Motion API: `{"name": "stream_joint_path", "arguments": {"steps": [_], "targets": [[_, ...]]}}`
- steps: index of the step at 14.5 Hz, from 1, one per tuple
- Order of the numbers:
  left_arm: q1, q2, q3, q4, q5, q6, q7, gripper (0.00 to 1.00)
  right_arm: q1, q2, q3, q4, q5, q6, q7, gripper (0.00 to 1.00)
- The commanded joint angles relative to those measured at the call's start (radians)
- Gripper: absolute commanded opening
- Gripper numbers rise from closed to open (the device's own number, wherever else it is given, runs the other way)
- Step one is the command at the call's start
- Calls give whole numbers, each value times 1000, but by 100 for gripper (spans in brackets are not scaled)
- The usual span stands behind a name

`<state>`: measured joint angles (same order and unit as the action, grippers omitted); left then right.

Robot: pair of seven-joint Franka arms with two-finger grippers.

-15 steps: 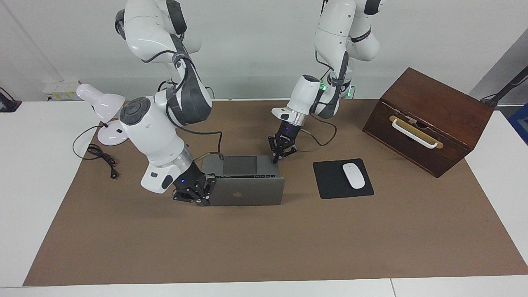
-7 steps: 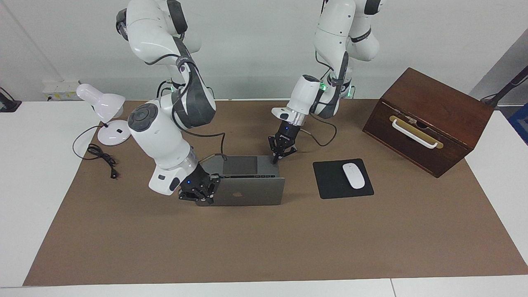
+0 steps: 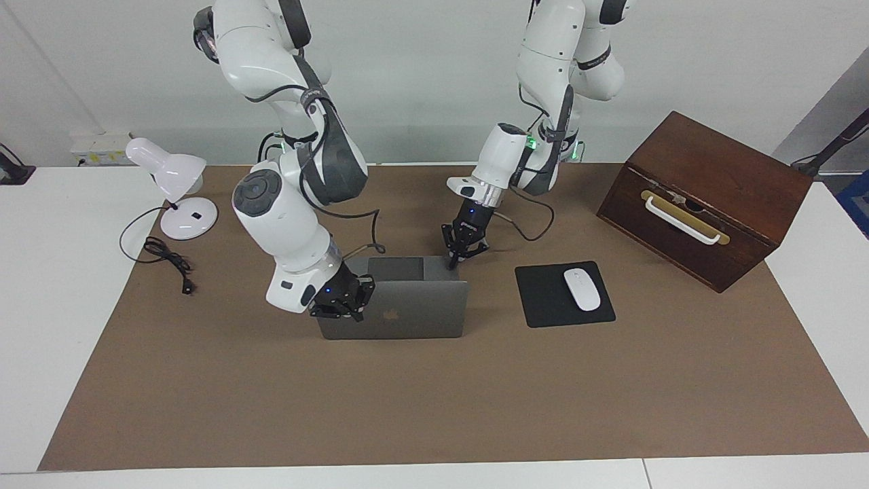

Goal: Close laptop with both arms
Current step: 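Push the laptop lid down with the right gripper toward the keyboard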

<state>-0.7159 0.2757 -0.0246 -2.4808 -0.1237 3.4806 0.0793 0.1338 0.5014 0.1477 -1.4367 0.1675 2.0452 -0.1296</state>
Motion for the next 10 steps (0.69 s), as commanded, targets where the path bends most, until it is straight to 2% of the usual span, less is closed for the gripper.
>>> {"name": "stream_joint_path", "arguments": {"steps": [1,10], "targets": [[-27,37,17,13,1,21,14,0,-10,-55,6,-89,24,0,11,0],[-34,39,17,13,1,21,17,0,-10,-107,6,-232,14,1,11,0]]}}
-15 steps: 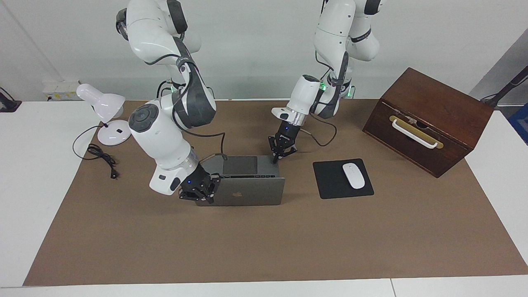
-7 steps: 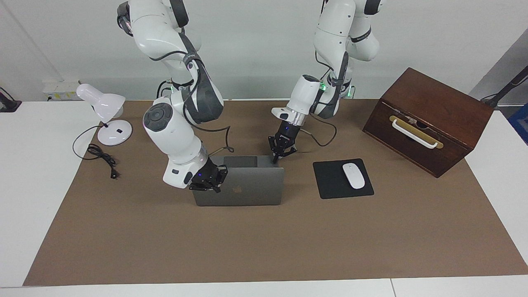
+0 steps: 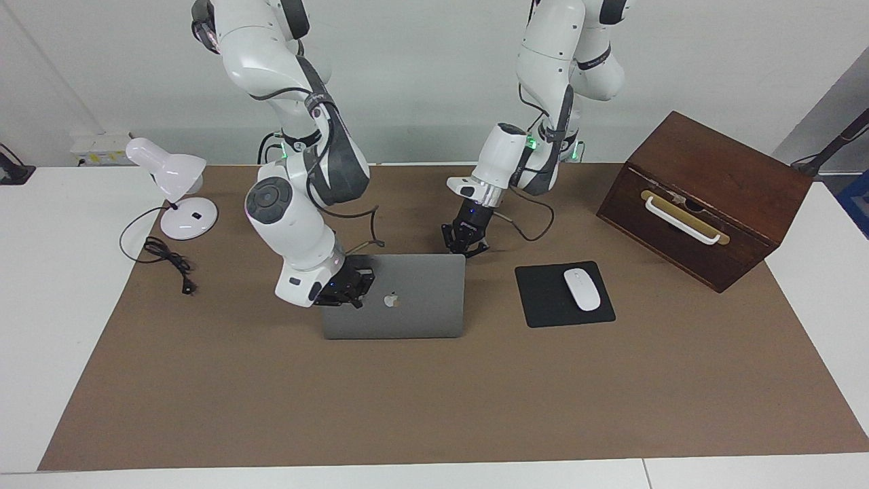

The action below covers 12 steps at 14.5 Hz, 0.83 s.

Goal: Close laptop with both arms
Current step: 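Push the laptop lid down with the right gripper toward the keyboard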

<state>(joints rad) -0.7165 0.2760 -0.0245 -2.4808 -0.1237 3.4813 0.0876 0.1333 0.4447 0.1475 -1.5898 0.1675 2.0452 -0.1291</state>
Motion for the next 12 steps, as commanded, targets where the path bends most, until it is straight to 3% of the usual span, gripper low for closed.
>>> {"name": "stream_joint_path", "arguments": {"steps": [1,12], "targets": [[-34,38,18,11,1,21,9,0,-11,-57,6,-96,13,1,9,0],[-37,38,18,11,-1,21,11,0,-9,-95,6,-187,12,16,11,0]]}}
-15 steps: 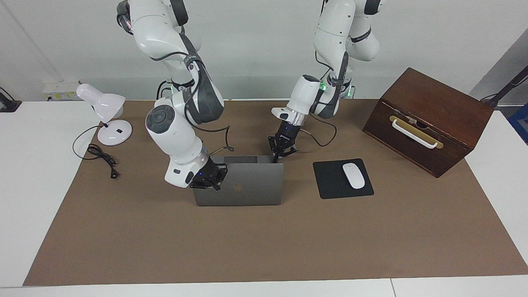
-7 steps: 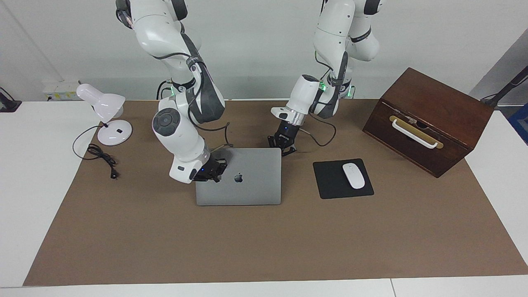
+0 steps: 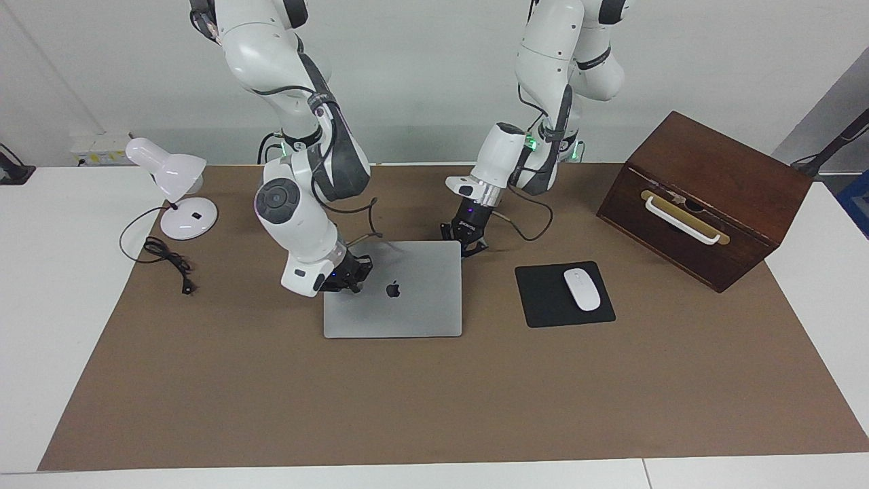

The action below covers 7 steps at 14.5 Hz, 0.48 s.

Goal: Close laptop with both arms
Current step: 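Push the laptop lid down with the right gripper toward the keyboard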

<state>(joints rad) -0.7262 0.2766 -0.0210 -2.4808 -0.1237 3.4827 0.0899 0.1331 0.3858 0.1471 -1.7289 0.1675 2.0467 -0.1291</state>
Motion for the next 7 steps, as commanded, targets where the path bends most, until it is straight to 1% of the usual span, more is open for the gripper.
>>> {"name": "stream_joint_path", "arguments": {"steps": [1,7], "targets": [[-27,38,15,11,-1,19,10,0,-9,-38,6,-49,12,15,11,0],[-25,39,15,11,-1,19,11,0,-10,-48,6,-76,12,18,11,0]]}}
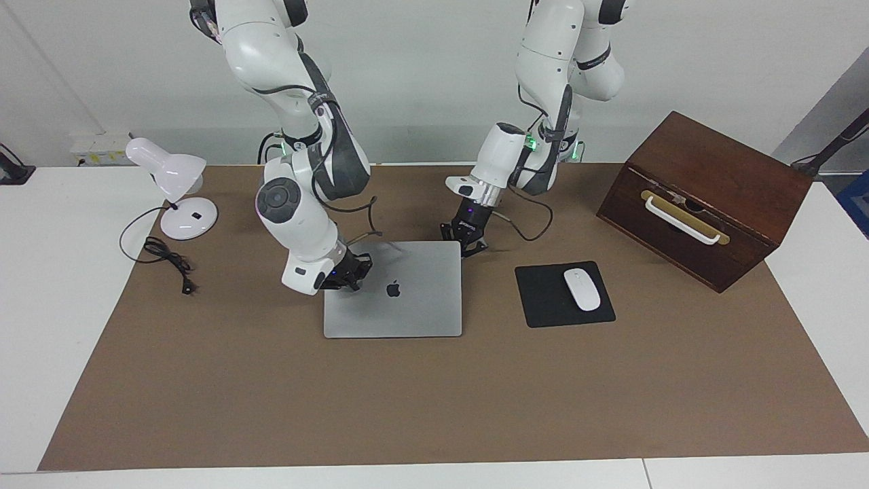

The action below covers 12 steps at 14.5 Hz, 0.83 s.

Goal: Close laptop with both arms
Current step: 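Push the laptop lid down with the right gripper toward the keyboard, then press the closed lid flat with the right gripper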

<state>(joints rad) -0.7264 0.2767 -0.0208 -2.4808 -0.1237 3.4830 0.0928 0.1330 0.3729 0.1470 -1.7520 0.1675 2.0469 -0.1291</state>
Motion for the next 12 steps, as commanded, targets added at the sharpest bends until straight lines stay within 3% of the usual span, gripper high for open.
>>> {"name": "stream_joint_path", "arguments": {"steps": [1,12], "targets": [[-27,39,15,11,-1,19,10,0,-10,-35,6,-55,12,18,11,0],[-27,41,15,11,-1,18,13,0,-9,-58,6,-107,12,29,11,0]]}}
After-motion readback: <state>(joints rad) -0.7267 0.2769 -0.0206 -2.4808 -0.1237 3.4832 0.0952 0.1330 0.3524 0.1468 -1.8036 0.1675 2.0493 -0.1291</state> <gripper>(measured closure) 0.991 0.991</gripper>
